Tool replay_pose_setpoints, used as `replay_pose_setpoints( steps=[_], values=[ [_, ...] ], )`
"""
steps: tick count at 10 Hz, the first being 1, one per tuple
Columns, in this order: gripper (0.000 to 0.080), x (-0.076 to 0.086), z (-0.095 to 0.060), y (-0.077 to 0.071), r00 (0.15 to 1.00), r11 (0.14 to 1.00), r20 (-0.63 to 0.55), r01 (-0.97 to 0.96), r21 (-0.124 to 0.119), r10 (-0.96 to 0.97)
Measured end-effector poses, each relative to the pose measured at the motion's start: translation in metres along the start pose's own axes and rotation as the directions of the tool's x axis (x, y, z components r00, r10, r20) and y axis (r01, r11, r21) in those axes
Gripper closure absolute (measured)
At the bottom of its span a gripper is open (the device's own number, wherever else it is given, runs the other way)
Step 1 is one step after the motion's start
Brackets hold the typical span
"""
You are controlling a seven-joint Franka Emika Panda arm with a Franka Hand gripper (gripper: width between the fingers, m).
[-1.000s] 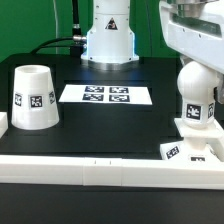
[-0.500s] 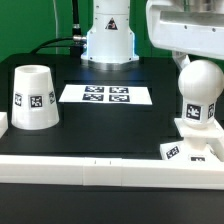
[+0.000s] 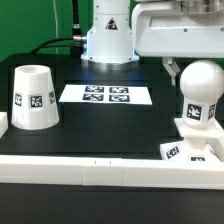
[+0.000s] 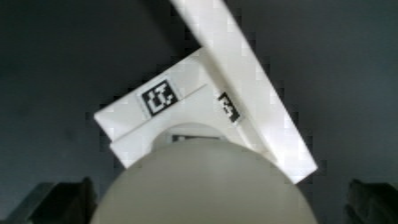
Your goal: Assemble lamp
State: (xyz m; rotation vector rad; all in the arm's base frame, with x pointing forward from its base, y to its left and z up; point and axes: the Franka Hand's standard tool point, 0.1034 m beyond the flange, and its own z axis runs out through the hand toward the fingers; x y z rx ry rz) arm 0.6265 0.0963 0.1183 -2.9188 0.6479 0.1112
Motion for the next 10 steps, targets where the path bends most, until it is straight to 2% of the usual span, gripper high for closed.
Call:
replay_pose_setpoints(
  steps=[3, 4, 6, 10],
  values=[
    [0.0101, 0.0054, -0.0026, 0.0006, 0.947, 0.948, -0.026, 0.318, -0.024, -0.319],
    [0.0101, 0.0072, -0.0031, -0.0005, 0.907, 0.907, -0.036, 0.419, -0.039, -0.420],
    [0.0101, 0.0076, -0.0034, -0.0032, 0.837, 0.838, -0.039, 0.544, -0.054, -0.546],
    [0.0101, 0.0091, -0.0023, 0.0000, 0.672, 0.672, -0.022, 0.738, -0.063, -0.740]
  ],
)
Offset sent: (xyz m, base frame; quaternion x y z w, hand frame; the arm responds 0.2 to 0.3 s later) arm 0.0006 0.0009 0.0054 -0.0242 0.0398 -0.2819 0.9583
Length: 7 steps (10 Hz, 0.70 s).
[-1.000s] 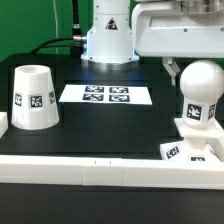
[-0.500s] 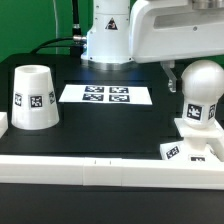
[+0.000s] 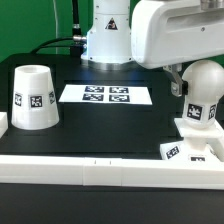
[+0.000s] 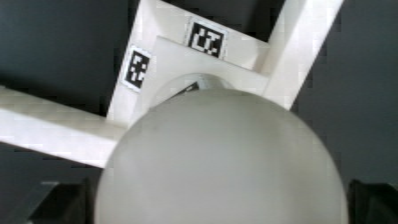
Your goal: Assemble lamp
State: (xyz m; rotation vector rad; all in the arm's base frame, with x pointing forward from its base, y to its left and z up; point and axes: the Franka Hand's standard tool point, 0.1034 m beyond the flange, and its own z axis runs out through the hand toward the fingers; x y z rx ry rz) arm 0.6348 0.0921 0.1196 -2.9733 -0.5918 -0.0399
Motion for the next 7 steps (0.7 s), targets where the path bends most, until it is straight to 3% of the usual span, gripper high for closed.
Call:
replay_pose_setpoints(
  steps=[2, 3, 6, 7],
  values=[
    [0.0101, -0.0005, 0.0006, 0.0009, 0.994, 0.994, 0.003, 0.106, -0.003, -0.106],
    [0.0101, -0.0009, 0.0023, 0.0004, 0.974, 0.974, 0.014, 0.227, -0.020, -0.227],
    [0.0101, -0.0030, 0.0059, 0.0012, 0.855, 0.853, 0.033, 0.519, -0.052, -0.518],
    [0.0101, -0.0038, 0.0065, 0.0015, 0.808, 0.807, 0.040, 0.589, -0.050, -0.587]
  ],
)
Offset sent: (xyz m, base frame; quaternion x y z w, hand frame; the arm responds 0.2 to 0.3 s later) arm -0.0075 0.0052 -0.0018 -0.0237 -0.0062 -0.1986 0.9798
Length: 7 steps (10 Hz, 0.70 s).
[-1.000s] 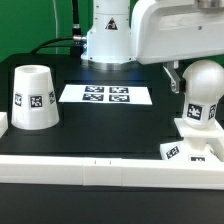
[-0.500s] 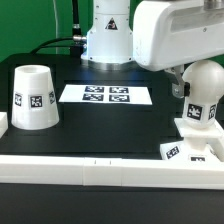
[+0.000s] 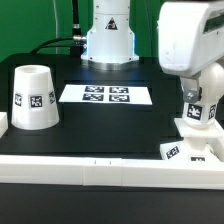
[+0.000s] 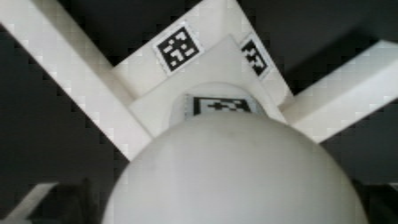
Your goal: Assemble lamp
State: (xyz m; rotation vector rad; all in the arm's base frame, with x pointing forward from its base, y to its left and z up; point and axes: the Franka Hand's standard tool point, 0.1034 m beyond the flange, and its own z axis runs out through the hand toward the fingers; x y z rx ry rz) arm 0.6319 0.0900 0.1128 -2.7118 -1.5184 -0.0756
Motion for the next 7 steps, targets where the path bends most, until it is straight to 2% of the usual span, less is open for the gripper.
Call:
replay_pose_setpoints(
  steps=[2, 3, 7],
  values=[
    [0.0101, -0.0003, 0.0003, 0.0011, 0.986, 0.986, 0.018, 0.167, -0.014, -0.167],
    [0.0101, -0.0002, -0.0001, 0.0028, 0.952, 0.952, 0.033, 0.305, -0.024, -0.304],
    [0.0101, -0.0023, -0.0023, 0.0075, 0.851, 0.852, 0.069, 0.523, -0.025, -0.520]
  ],
)
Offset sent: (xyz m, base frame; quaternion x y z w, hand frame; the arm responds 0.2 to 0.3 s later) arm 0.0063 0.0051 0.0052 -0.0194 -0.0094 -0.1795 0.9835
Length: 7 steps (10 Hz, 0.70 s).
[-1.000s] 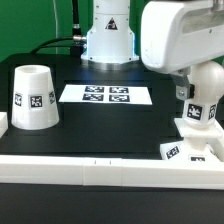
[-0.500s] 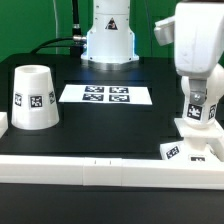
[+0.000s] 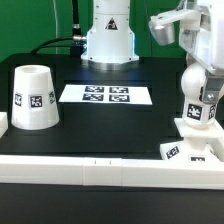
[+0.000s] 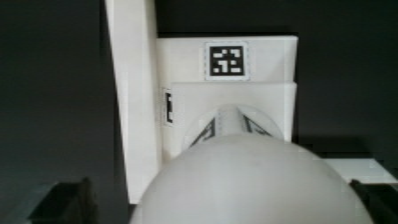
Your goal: Assemble lamp
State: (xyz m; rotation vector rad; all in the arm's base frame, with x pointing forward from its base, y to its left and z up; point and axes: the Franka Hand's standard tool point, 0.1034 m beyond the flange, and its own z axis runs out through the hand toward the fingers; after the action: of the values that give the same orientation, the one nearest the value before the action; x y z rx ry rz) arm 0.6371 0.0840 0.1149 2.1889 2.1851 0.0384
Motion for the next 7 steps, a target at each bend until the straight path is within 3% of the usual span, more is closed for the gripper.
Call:
replay_pose_setpoints(
  steps=[3, 4, 7],
  values=[
    [0.0101, -0.0005, 0.0002, -0.0005, 0.991, 0.991, 0.020, 0.135, 0.003, -0.135],
    [0.0220, 0.0029, 0.0003, -0.0011, 0.987, 0.988, 0.026, 0.157, 0.004, -0.157],
    [0.0224, 0.0031, 0.0005, -0.0012, 0.990, 0.990, 0.026, 0.140, 0.006, -0.140]
  ],
)
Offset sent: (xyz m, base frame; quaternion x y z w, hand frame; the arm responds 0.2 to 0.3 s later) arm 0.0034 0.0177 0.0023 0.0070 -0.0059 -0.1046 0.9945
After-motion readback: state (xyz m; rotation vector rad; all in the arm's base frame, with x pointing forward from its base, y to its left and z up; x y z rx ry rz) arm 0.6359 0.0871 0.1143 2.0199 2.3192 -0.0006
